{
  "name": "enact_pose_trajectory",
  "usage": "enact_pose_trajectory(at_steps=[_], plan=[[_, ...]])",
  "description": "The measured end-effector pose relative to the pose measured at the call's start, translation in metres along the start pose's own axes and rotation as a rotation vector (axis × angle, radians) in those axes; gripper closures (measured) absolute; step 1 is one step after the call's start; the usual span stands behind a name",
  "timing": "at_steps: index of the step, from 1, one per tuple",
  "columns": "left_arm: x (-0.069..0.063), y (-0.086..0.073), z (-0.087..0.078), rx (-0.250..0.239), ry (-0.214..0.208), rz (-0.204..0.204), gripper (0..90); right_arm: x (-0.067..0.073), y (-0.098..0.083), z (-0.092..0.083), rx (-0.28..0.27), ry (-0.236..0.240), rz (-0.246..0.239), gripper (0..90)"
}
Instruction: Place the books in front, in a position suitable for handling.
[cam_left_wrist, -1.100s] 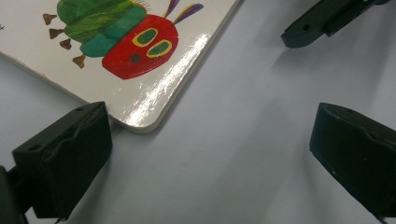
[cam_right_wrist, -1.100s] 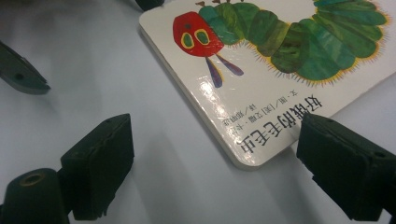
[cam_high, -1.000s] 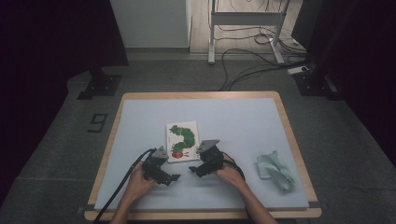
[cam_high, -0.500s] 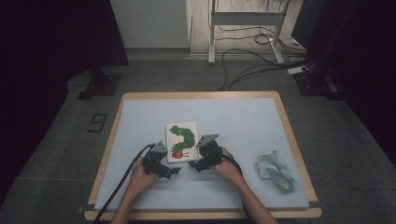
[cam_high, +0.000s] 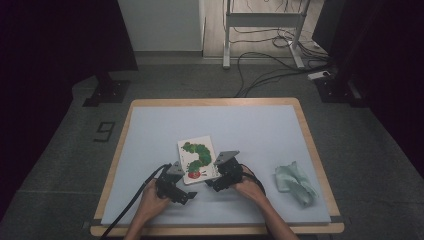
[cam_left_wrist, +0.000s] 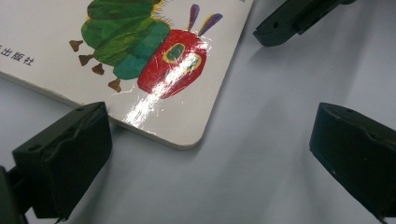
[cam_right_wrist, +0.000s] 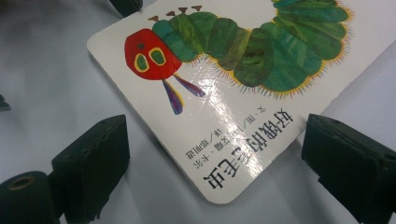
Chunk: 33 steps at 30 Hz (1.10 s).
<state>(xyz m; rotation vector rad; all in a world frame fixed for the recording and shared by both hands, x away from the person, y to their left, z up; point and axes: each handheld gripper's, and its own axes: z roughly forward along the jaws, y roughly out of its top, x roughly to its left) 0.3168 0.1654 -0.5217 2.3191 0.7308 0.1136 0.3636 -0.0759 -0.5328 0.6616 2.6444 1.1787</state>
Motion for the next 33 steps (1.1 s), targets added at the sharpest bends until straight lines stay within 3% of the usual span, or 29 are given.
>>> enact_pose_trajectory(at_steps=[6, 11, 14, 15, 21, 24, 28, 33], plan=[[-0.017, -0.007, -0.003, -0.006, -0.036, 0.004, 0.0, 0.016, -0.012, -0.013, 0.001, 0.009, -0.012, 7.5], [-0.029, -0.012, -0.003, -0.016, -0.011, 0.037, 0.0, 0.025, -0.019, -0.02, 0.008, -0.001, -0.026, 9.5], [-0.017, -0.01, -0.007, -0.02, -0.083, 0.022, 0.4, 0.029, -0.022, -0.023, 0.001, -0.008, -0.037, 10.9], [-0.012, -0.009, -0.009, -0.027, -0.085, 0.013, 2.1, 0.031, -0.022, -0.023, 0.001, -0.015, -0.027, 11.2], [0.022, 0.002, -0.02, -0.055, -0.011, -0.018, 3.4, 0.03, -0.022, -0.023, 0.004, -0.021, -0.012, 10.1], [0.038, 0.011, -0.02, -0.074, -0.004, -0.032, 3.9, 0.03, -0.023, -0.024, -0.003, -0.027, -0.006, 12.5], [0.05, 0.024, -0.018, -0.082, 0.02, -0.017, 3.8, 0.032, -0.023, -0.025, -0.006, -0.037, -0.004, 12.7], [0.062, 0.041, -0.01, -0.056, 0.047, 0.006, 3.5, 0.032, -0.023, -0.025, -0.005, -0.039, -0.002, 12.3]])
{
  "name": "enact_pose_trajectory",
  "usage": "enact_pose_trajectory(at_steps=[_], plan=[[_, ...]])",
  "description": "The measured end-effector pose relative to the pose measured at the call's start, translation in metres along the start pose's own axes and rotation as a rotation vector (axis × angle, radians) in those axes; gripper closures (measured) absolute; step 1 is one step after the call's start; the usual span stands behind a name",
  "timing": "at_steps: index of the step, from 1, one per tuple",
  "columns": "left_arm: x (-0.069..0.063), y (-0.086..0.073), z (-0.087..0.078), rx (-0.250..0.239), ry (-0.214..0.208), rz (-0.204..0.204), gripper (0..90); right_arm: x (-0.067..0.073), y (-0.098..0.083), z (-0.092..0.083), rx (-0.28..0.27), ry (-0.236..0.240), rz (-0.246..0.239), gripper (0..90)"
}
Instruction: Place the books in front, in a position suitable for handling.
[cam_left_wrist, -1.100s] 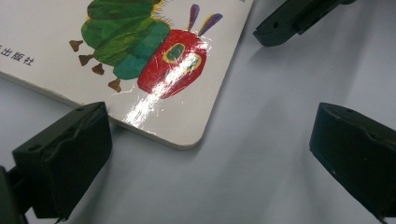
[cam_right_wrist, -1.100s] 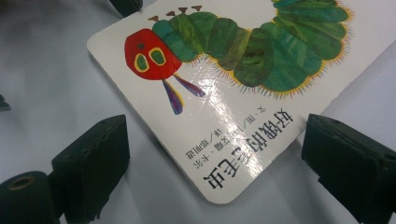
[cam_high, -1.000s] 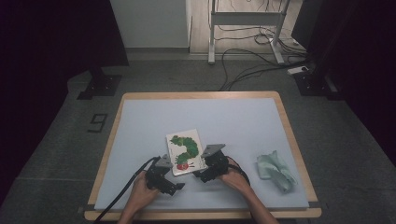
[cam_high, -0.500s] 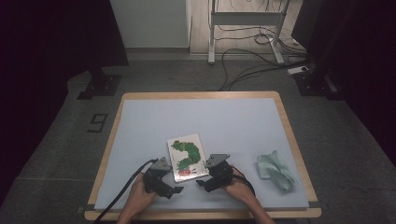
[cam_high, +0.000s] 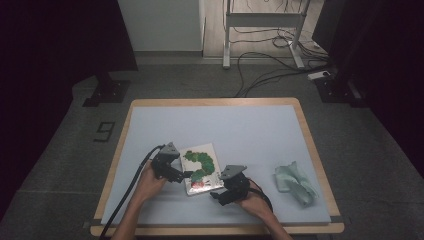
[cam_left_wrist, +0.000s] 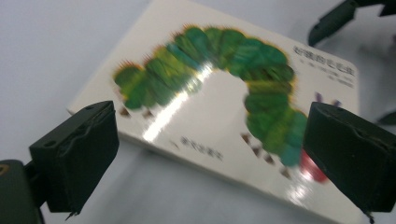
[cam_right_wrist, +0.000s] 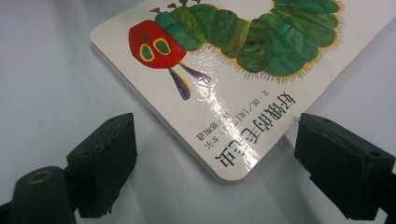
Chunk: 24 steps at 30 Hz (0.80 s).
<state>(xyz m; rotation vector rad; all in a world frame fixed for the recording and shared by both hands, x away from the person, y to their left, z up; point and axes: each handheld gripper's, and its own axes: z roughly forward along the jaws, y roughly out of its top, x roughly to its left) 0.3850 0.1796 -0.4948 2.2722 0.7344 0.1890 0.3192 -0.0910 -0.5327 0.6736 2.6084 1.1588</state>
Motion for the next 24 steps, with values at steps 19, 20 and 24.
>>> enact_pose_trajectory(at_steps=[19, 20, 24], plan=[[0.039, 0.022, 0.047, 0.048, -0.013, -0.006, 1.1, -0.001, 0.0, 0.0, 0.001, -0.028, 0.025, 12.3], [0.039, 0.023, 0.049, 0.043, -0.017, -0.008, 1.2, -0.001, 0.0, 0.0, 0.001, -0.029, 0.029, 12.4], [0.037, 0.023, 0.056, 0.038, -0.085, -0.031, 1.1, -0.003, 0.001, 0.001, 0.003, -0.042, 0.039, 12.7]])
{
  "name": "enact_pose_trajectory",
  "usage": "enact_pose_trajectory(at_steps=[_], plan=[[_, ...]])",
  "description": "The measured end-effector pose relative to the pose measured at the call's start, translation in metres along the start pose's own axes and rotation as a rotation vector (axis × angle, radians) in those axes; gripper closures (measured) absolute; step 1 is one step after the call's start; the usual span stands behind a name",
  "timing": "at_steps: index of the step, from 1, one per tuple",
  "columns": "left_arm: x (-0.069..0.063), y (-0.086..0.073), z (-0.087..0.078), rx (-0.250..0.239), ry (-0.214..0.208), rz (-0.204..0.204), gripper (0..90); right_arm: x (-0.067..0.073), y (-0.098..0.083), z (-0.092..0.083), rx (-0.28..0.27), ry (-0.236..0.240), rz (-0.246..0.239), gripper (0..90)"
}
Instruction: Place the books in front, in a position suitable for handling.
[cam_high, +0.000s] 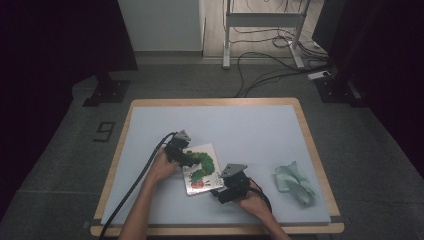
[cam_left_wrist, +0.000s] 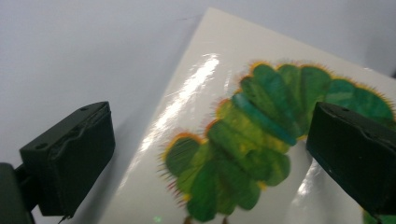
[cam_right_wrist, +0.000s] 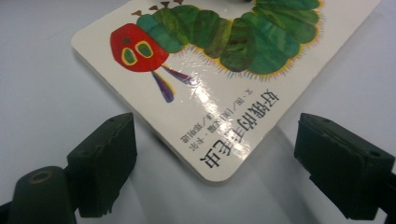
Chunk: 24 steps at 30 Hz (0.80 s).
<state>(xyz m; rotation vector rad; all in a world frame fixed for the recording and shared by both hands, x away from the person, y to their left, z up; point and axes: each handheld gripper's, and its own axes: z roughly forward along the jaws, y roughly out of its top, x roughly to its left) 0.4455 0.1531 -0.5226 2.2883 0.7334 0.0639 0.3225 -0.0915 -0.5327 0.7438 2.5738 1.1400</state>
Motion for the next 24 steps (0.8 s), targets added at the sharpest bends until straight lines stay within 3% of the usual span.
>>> enact_pose_trajectory(at_steps=[12, 24], plan=[[-0.011, -0.005, -0.004, 0.021, 0.01, -0.002, 0.0, -0.003, -0.003, -0.004, -0.002, -0.029, -0.001, 13.2], [-0.031, -0.027, -0.021, 0.032, 0.023, -0.02, 0.0, -0.016, -0.014, -0.018, 0.012, -0.067, 0.03, 13.0]])
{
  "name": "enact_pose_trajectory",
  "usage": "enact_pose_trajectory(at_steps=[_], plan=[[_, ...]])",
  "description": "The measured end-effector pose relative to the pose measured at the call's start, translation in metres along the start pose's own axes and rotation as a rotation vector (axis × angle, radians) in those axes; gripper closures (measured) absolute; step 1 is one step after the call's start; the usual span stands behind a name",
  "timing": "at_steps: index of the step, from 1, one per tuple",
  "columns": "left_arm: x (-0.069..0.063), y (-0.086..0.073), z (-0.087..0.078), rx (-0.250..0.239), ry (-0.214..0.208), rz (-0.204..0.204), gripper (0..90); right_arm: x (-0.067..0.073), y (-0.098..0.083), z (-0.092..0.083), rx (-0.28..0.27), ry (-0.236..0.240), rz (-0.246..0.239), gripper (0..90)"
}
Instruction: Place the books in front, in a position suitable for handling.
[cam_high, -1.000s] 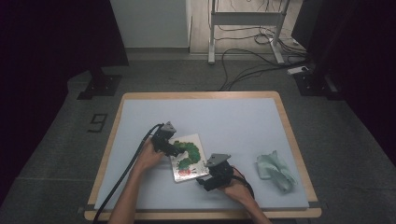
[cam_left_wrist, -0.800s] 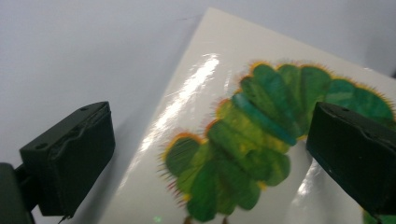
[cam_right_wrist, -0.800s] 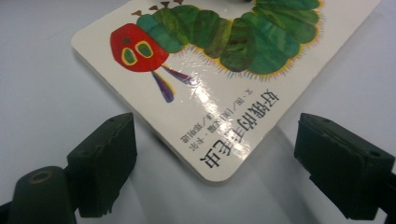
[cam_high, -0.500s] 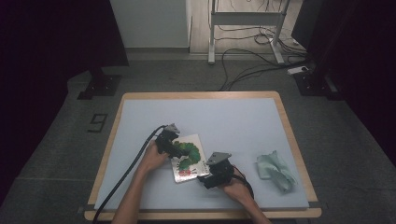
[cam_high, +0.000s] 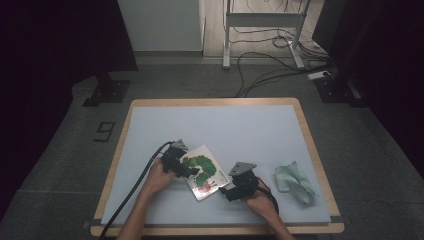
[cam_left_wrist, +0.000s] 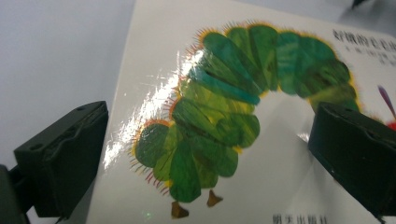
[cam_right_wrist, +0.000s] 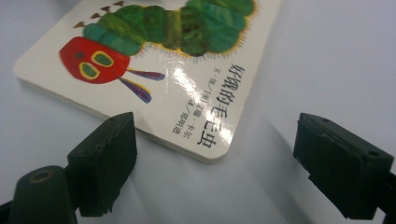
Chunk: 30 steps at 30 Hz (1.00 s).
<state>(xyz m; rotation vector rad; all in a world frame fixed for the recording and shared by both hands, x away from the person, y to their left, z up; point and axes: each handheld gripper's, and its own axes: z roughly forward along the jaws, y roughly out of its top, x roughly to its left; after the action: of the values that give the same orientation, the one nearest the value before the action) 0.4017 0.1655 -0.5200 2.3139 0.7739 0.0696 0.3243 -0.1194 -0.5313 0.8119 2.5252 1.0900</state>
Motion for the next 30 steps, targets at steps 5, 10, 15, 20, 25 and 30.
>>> enact_pose_trajectory(at_steps=[5, 10, 15, 20, 25, 30], plan=[[-0.01, -0.01, -0.006, -0.003, 0.001, -0.012, 0.0, -0.009, -0.005, -0.005, 0.003, -0.025, 0.031, 12.8], [-0.019, -0.019, -0.013, -0.002, -0.017, -0.029, 0.0, -0.02, -0.007, -0.008, 0.007, -0.056, 0.048, 13.0], [-0.029, -0.029, -0.02, -0.008, -0.031, -0.047, 0.0, -0.032, -0.009, -0.01, 0.011, -0.074, 0.075, 13.0], [-0.046, -0.038, -0.024, -0.001, -0.037, -0.044, 0.0, -0.044, -0.009, -0.01, 0.016, -0.1, 0.101, 13.1], [-0.064, -0.044, -0.025, 0.014, -0.008, -0.012, 0.0, -0.058, -0.008, -0.008, 0.02, -0.105, 0.123, 12.7], [-0.059, -0.044, -0.032, 0.011, -0.014, 0.032, 0.0, -0.056, -0.008, -0.01, 0.016, -0.103, 0.095, 14.9]])
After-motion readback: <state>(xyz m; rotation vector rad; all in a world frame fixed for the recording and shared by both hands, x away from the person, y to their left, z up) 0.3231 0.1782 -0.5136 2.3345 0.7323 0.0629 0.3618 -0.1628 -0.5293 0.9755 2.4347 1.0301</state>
